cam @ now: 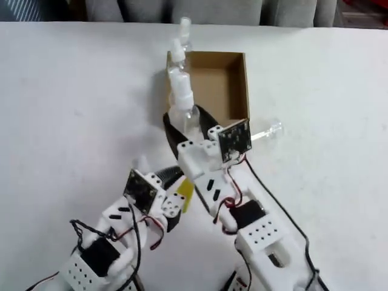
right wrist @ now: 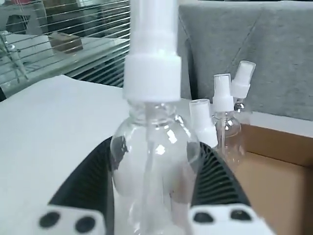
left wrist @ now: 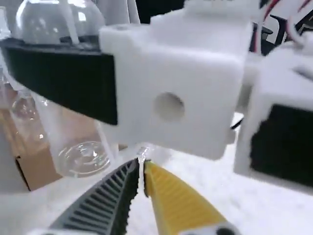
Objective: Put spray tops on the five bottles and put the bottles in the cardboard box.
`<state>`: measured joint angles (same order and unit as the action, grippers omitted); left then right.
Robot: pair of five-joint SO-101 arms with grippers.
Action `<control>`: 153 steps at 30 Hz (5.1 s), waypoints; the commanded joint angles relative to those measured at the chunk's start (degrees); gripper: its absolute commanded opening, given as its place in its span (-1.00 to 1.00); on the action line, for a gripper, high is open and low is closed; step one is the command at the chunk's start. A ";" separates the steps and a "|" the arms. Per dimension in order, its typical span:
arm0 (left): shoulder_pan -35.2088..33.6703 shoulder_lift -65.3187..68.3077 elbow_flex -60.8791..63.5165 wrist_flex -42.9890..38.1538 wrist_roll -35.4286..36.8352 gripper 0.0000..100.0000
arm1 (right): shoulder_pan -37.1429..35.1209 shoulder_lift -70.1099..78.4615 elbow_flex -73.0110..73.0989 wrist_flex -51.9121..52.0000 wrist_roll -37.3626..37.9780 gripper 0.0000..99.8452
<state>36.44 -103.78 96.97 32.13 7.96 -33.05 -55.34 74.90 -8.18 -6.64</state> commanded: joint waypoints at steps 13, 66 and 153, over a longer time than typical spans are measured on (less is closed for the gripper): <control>-1.01 -0.40 0.00 -1.67 -0.44 -0.96 | -0.13 -22.20 -3.16 25.36 -3.34 -0.97; -11.03 -0.40 0.00 3.60 -0.35 -0.96 | 22.11 34.77 -23.91 -10.59 1.14 -0.97; -11.03 -0.31 0.00 3.69 -0.44 -0.96 | 25.71 97.63 -90.64 4.88 11.52 -0.97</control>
<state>25.89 -103.78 96.97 35.65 8.04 -7.82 45.05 -13.98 -4.22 4.09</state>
